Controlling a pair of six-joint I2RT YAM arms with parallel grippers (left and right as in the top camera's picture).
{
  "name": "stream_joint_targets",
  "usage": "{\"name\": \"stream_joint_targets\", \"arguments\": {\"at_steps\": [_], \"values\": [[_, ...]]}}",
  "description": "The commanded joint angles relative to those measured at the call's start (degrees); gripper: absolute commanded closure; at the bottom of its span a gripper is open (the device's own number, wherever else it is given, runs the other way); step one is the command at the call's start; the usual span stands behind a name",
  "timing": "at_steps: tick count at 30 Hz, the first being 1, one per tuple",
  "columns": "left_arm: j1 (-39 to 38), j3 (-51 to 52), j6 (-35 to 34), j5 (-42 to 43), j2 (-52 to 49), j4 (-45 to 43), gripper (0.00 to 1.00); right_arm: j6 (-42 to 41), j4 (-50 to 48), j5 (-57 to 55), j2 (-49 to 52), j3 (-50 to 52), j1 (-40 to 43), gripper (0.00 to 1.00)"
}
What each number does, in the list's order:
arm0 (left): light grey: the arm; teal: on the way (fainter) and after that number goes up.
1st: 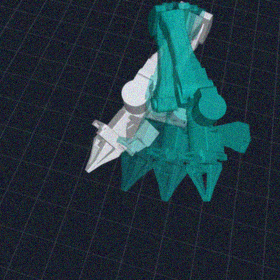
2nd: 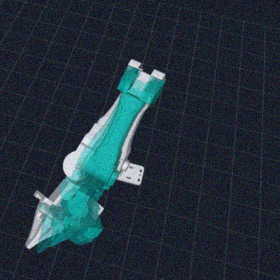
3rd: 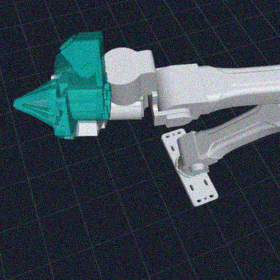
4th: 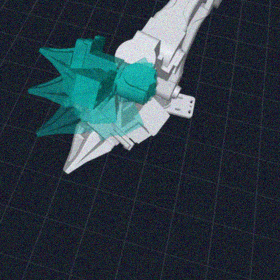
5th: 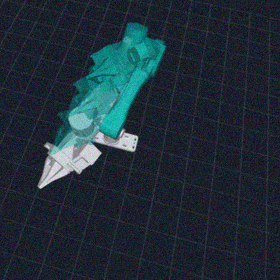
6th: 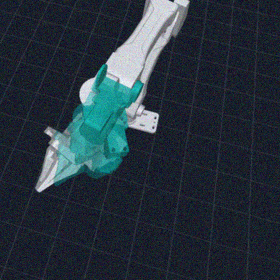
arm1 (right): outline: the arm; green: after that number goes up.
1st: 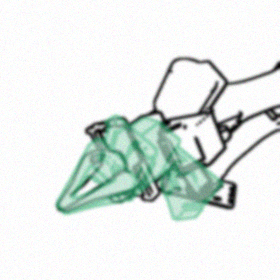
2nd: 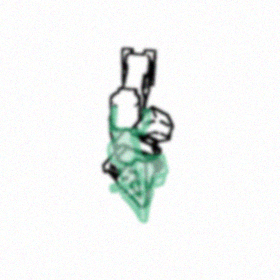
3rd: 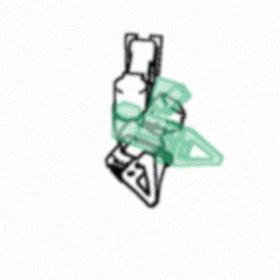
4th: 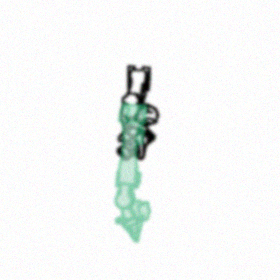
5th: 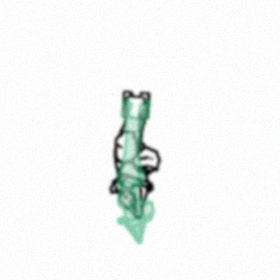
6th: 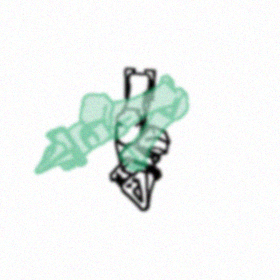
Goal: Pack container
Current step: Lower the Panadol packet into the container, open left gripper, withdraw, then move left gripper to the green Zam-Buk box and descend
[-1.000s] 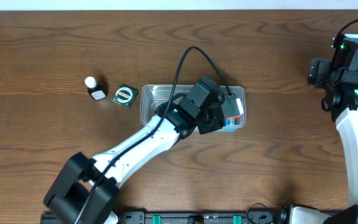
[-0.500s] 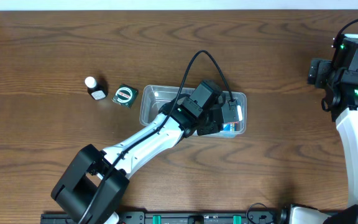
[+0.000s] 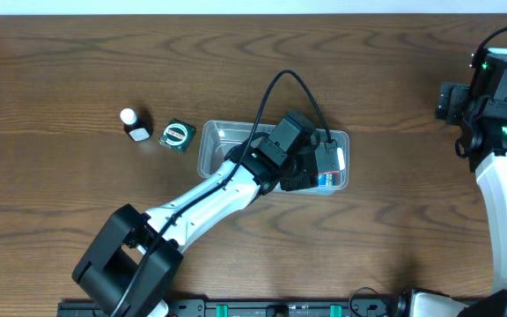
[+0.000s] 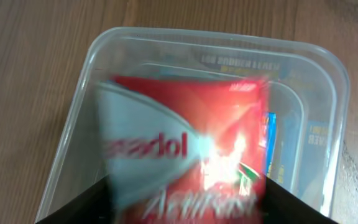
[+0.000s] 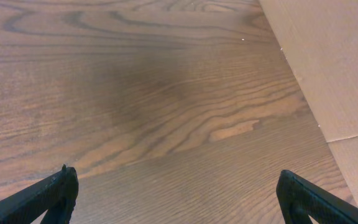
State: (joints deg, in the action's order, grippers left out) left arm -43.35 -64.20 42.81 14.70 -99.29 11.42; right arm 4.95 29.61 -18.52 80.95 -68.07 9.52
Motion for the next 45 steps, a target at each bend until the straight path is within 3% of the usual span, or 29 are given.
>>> {"name": "stream_joint_targets", "arguments": {"at_steps": [1, 13, 17, 24, 30, 38, 45], "values": [[-0.13, 0.55, 0.48, 0.74, -0.15, -0.15, 0.29, -0.85, 0.07, -0.55, -0.37, -0.11, 0.22, 0.01], [-0.13, 0.55, 0.46, 0.72, 0.07, -0.92, 0.26, -0.85, 0.07, -0.55, -0.37, -0.11, 0.22, 0.01], [-0.11, 0.5, -0.52, 0.2, 2.6, -1.29, 0.16, -0.85, 0.07, -0.55, -0.37, -0.11, 0.22, 0.01], [-0.07, 0.48, -18.71, -12.46, 14.75, 0.57, 0.06, -0.85, 0.07, -0.55, -0.37, -0.11, 0.22, 0.01], [2.05, 0.48, -24.28, -15.69, 25.88, 7.74, 0.02, -0.85, 0.07, -0.55, -0.37, -0.11, 0.22, 0.01], [19.26, 0.39, -49.53, -15.41, 28.96, 16.55, 0.02, -0.85, 0.07, -0.55, -0.37, -0.11, 0.22, 0.01], [29.53, -9.09, -49.86, -11.93, 23.52, 30.8, 0.02, -0.85, 0.07, -0.55, -0.37, -0.11, 0.22, 0.01]]}}
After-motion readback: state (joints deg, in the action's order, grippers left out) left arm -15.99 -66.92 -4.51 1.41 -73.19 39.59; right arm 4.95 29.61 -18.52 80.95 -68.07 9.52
